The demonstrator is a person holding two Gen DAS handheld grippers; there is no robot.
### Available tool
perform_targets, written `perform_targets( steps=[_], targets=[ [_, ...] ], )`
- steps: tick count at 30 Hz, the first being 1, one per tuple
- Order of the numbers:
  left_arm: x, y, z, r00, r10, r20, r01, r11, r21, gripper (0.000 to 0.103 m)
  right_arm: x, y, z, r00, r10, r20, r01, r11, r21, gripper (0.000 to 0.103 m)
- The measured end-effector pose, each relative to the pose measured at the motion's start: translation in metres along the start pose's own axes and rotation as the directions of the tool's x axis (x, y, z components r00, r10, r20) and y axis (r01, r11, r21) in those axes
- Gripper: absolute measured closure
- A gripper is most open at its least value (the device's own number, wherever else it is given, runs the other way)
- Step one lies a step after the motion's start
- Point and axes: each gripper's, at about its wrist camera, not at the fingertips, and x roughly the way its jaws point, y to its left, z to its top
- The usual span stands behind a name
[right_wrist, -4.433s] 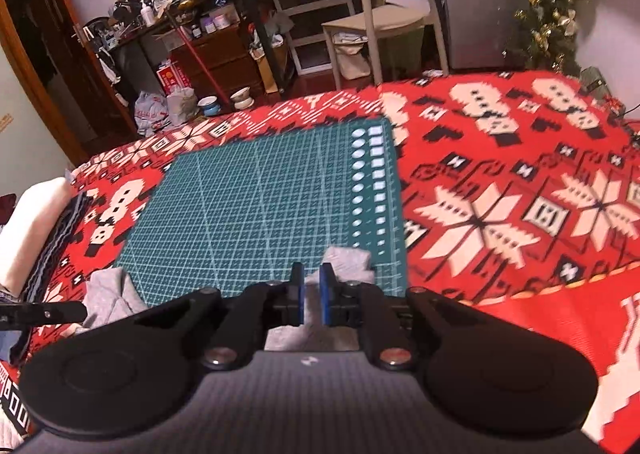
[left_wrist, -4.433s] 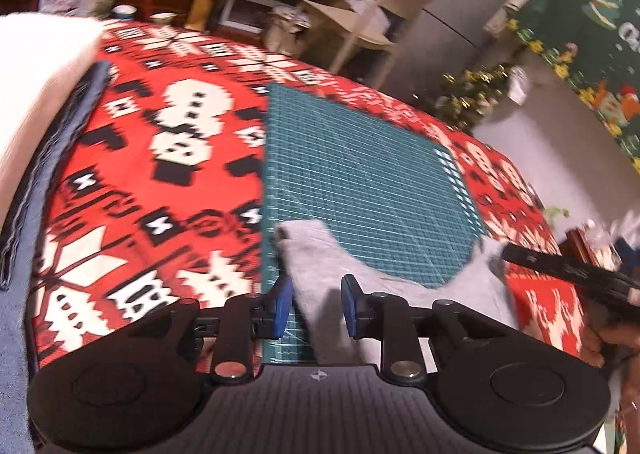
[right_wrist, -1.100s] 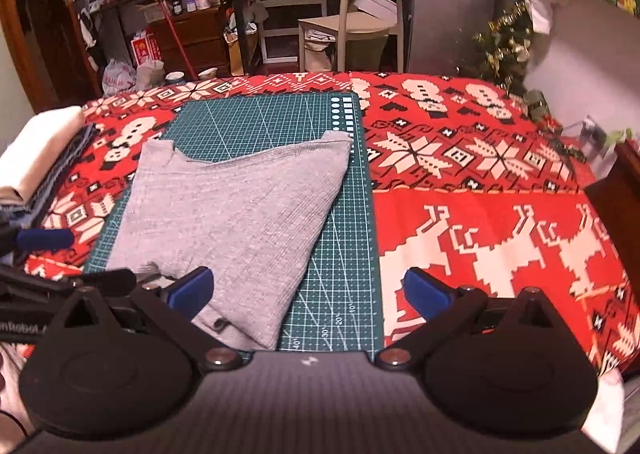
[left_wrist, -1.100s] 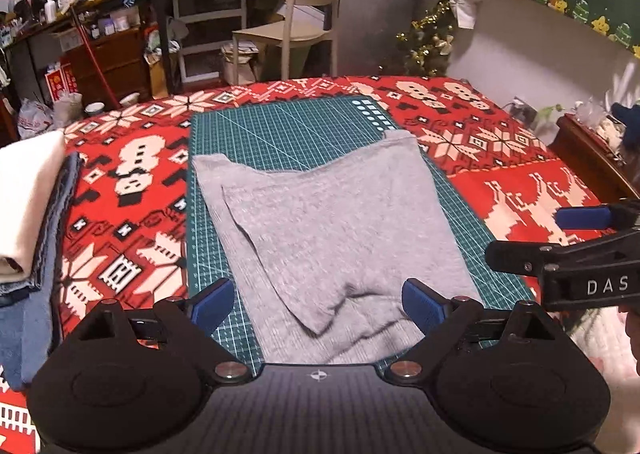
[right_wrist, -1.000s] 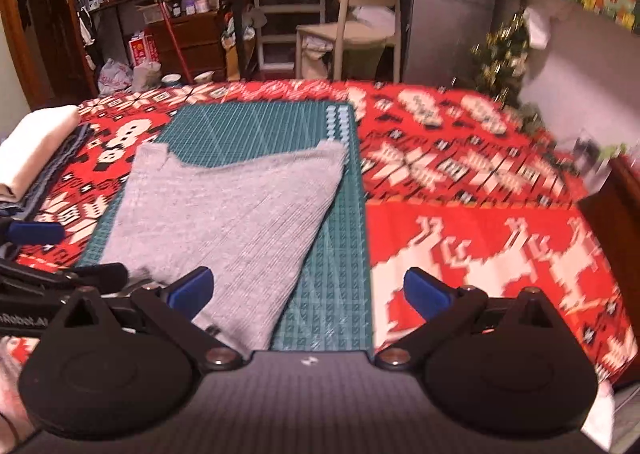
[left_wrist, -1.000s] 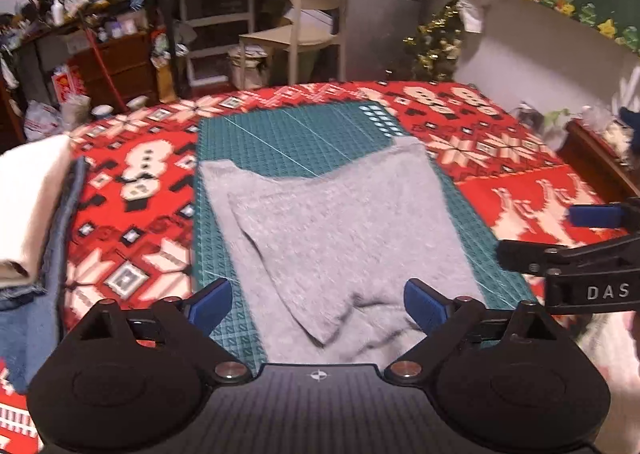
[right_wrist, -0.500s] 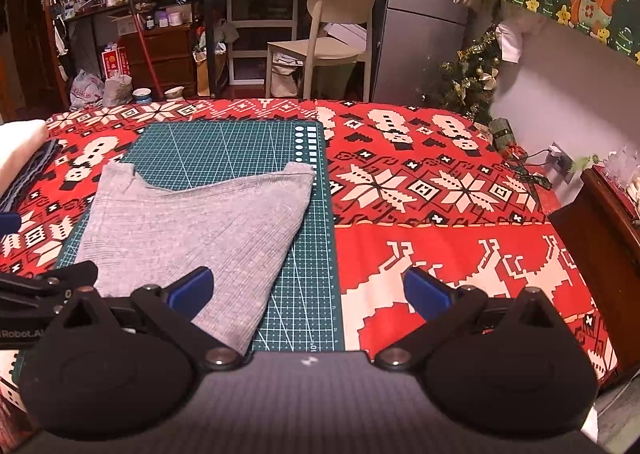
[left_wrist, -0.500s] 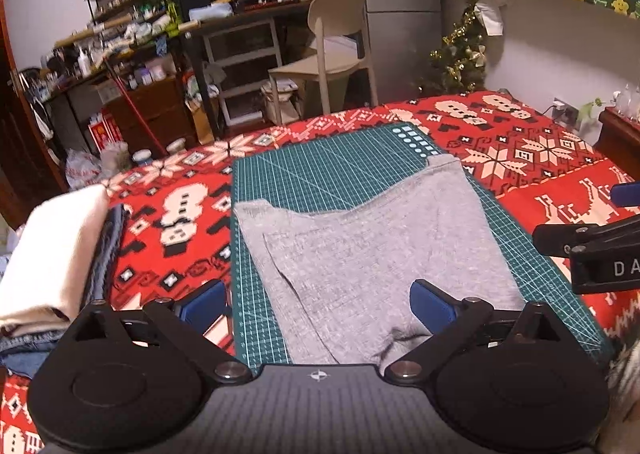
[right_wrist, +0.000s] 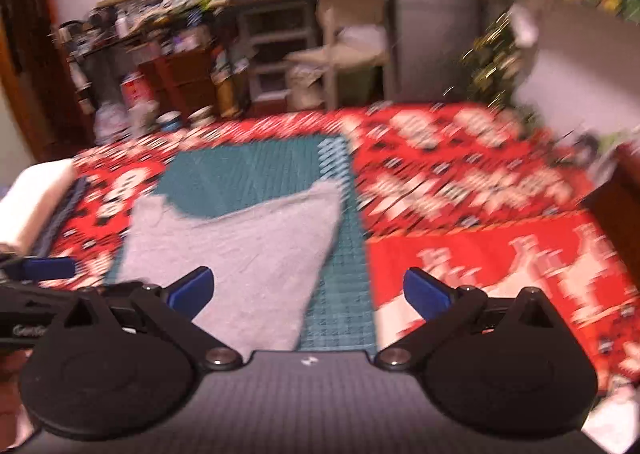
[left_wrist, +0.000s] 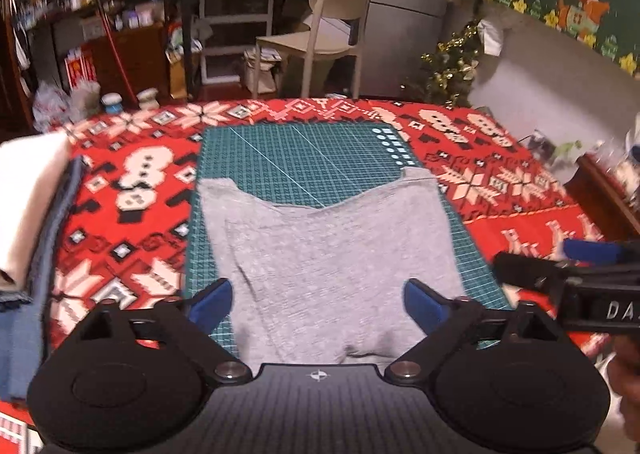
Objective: Fold clothes
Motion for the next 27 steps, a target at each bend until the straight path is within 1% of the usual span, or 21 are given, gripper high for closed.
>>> perform_targets(
  steps=[1,2,3,4,5,6,7,8,10,12,14,17,20,24,27],
  targets=[
    [0.003,0.001,0.0,1.0,-0.003,-0.009,0.003,1.0,-0.006,0.026,0.005,-0.002,0.001,1.0,0.019,-0.015,-0.019,1.0,0.005,0.006],
    [0.006,0.001,0.0,1.0,-0.006,-0.018,0.005,1.0,-0.012,0.03,0.009,-0.003,0.002,0.999,0.028,-0.027,-0.028,1.0,0.005,0.018],
    [0.009,0.002,0.001,1.0,-0.009,-0.027,0.008,1.0,-0.018,0.042,0.014,-0.003,0.003,0.999,0.034,-0.037,-0.034,0.999,0.0,0.026],
    [0.012,0.003,0.001,0.999,-0.011,-0.036,0.011,1.0,-0.023,0.053,0.02,-0.002,0.003,0.998,0.039,-0.049,-0.039,0.999,-0.004,0.041],
    [0.015,0.003,0.001,0.999,-0.016,-0.045,0.015,0.999,-0.029,0.058,0.026,-0.002,0.003,0.997,0.04,-0.06,-0.04,0.999,-0.005,0.053],
    [0.019,0.005,0.003,0.998,-0.031,-0.054,0.029,0.999,-0.036,0.064,0.033,-0.001,0.004,0.997,0.038,-0.071,-0.038,0.999,-0.004,0.062],
    [0.022,0.007,0.004,0.997,-0.046,-0.062,0.043,0.998,-0.043,0.072,0.038,0.0,0.004,0.996,0.04,-0.08,-0.041,0.999,-0.003,0.083],
    [0.026,0.01,0.005,0.995,-0.066,-0.069,0.062,0.996,-0.059,0.075,0.042,0.0,0.004,0.995,0.049,-0.084,-0.049,0.999,0.0,0.092],
    [0.032,0.013,0.007,0.992,-0.099,-0.078,0.092,0.992,-0.084,0.087,0.05,0.002,0.004,0.994,0.071,-0.08,-0.071,0.997,0.006,0.096],
    [0.039,0.015,0.011,0.989,-0.124,-0.086,0.115,0.988,-0.102,0.094,0.056,0.007,0.008,0.996,0.071,-0.057,-0.072,0.997,-0.011,0.098],
    [0.045,0.016,0.014,0.984,-0.149,-0.094,0.137,0.983,-0.12,0.094,0.063,0.013,0.012,0.997,0.066,-0.038,-0.067,0.997,-0.033,0.098],
    [0.053,0.02,0.015,0.977,-0.186,-0.105,0.17,0.974,-0.147,0.094,0.08,0.019,0.015,0.994,0.075,-0.079,-0.078,0.996,-0.038,0.098],
    [0.058,0.022,0.01,0.973,-0.19,-0.128,0.171,0.974,-0.146,0.094,0.095,0.021,0.005,0.991,0.061,-0.122,-0.067,0.997,-0.044,0.098],
    [0.063,0.025,-0.002,0.967,-0.196,-0.166,0.174,0.975,-0.136,0.095,0.089,0.024,-0.008,0.993,0.05,-0.106,-0.062,0.992,-0.11,0.098],
    [0.057,0.029,-0.004,0.963,-0.215,-0.16,0.193,0.971,-0.14,0.095,0.08,0.028,-0.011,0.99,0.059,-0.126,-0.075,0.989,-0.128,0.098]
  ],
)
